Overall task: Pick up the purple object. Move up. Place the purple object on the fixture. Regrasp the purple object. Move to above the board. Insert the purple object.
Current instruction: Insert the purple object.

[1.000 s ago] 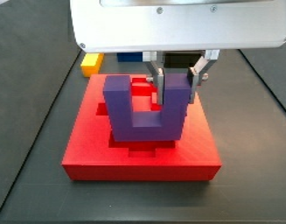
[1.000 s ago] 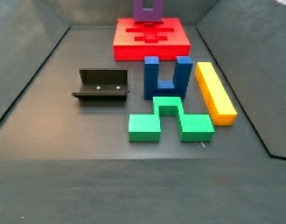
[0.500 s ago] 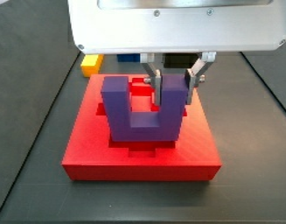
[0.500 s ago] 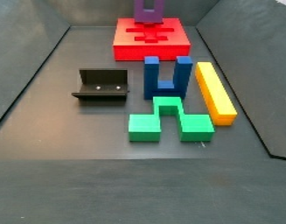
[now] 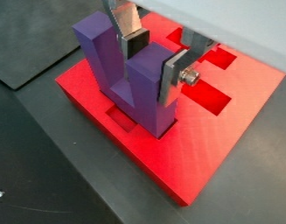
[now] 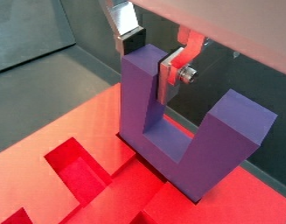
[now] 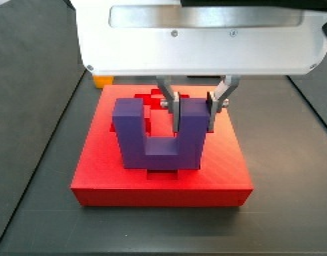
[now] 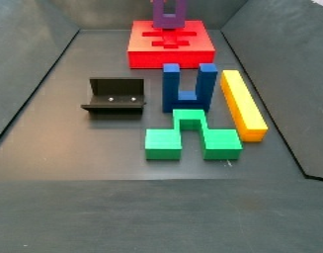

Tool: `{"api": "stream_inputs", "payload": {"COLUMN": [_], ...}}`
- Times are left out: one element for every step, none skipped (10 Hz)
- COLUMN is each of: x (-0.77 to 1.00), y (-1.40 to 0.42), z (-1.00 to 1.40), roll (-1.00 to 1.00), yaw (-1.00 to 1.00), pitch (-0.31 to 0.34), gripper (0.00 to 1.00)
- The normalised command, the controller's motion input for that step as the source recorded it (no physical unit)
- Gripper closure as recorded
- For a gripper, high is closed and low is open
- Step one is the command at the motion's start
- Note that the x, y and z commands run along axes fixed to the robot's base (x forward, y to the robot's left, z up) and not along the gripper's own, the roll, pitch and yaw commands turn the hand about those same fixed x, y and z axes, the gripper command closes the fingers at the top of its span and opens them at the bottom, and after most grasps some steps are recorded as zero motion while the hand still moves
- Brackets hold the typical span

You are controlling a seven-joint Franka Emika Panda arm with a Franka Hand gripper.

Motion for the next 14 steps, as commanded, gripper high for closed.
{"api": "stream_inputs", "payload": {"x": [0.00, 0.00, 0.01, 0.07, 0.10, 0.01, 0.00, 0.00, 0.06, 0.10, 0.08, 0.06, 0.05, 0.00], "y": [0.00, 0.00, 0.00, 0.00, 0.00, 0.00, 0.00, -0.06, 0.00, 0.00, 0.00, 0.00, 0.00, 0.00], "z": [-0.05, -0.04, -0.10, -0.10, -0.11, 0.00, -0.01, -0.30, -0.34, -0.45, -0.55, -0.58, -0.50, -0.28], "roll": [0.00, 0.00, 0.00, 0.00, 0.00, 0.00, 0.00, 0.00, 0.00, 0.00, -0.01, -0.01, 0.00, 0.00], "yaw": [0.00, 0.00, 0.00, 0.00, 0.00, 0.00, 0.00, 0.00, 0.00, 0.00, 0.00, 0.00, 0.00, 0.00], "pitch": [0.000, 0.000, 0.000, 0.000, 0.000, 0.041, 0.017, 0.080, 0.041, 0.000, 0.000, 0.000, 0.006, 0.054], "gripper": [1.00, 1.00, 1.00, 1.00, 1.00, 1.00, 1.00, 1.00, 1.00, 1.00, 1.00, 1.00, 1.00, 1.00]}}
